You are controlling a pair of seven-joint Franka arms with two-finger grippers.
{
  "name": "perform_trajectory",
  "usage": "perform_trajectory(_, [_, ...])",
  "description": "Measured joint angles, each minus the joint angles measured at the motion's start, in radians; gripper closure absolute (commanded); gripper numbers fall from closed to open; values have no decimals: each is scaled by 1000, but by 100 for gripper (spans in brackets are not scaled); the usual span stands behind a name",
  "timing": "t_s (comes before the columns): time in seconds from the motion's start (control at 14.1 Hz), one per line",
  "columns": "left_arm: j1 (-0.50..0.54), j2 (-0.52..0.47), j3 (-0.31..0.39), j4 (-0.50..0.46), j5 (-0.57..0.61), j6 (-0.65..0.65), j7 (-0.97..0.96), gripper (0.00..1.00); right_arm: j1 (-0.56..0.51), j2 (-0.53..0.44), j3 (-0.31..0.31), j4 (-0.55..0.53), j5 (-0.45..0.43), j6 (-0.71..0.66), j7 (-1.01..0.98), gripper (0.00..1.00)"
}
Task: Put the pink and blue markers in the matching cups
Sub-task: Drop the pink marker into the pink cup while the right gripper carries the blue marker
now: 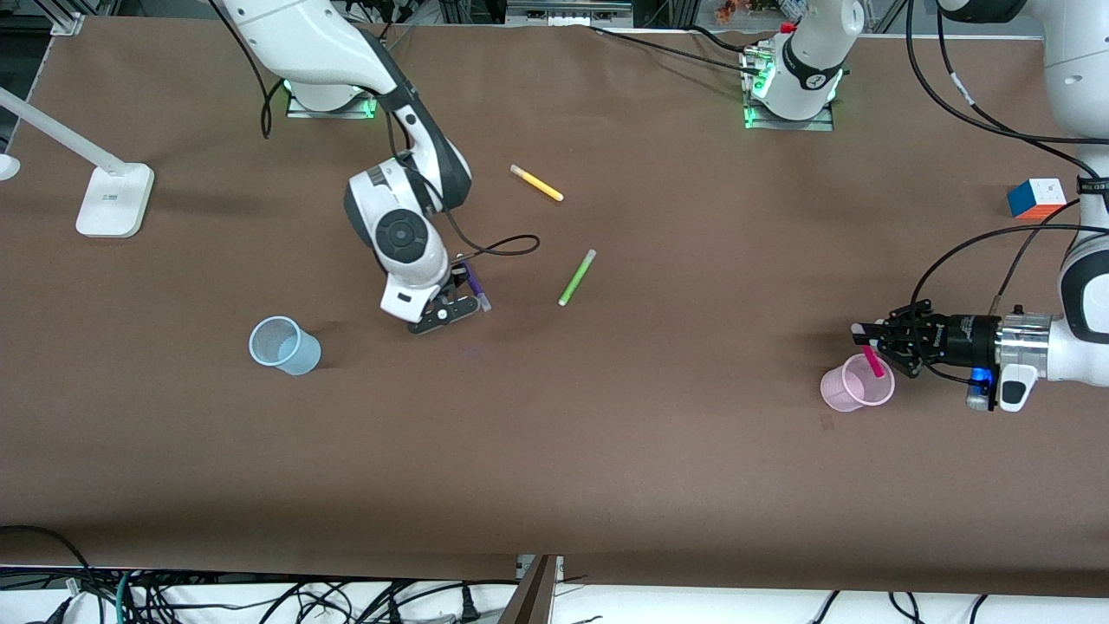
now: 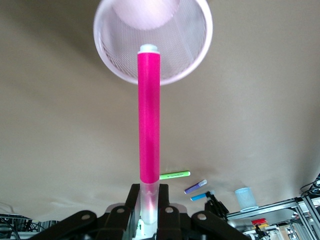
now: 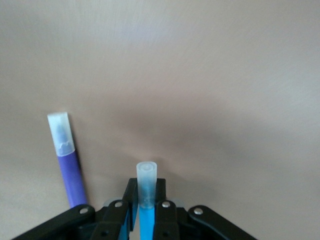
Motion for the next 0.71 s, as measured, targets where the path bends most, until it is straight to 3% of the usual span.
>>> perform_trajectory(0.07, [6, 10, 0, 7, -6, -3, 0, 98, -1, -32, -23, 5, 0, -21, -47, 100])
perform_trajectory(0.14, [9, 17, -1, 12, -9, -5, 0, 69, -2, -66, -48, 12, 0, -55, -105, 100])
perform_trajectory(0.21, [11, 21, -2, 17, -9, -6, 0, 21, -2, -97, -71, 22, 0, -98, -172, 100])
perform_trajectory(0.28, [11, 22, -4, 22, -10, -7, 0, 0, -3, -123, -92, 36, 0, -144, -239, 100])
perform_trajectory(0.5, [11, 22, -9, 30, -10, -10, 1, 0, -5, -171, -159, 83, 28, -233, -472, 100])
perform_trajectory(0.71, [9, 22, -15, 39, -8, -21, 54, 0, -10, -181, -268, 105, 183, -265, -841, 100])
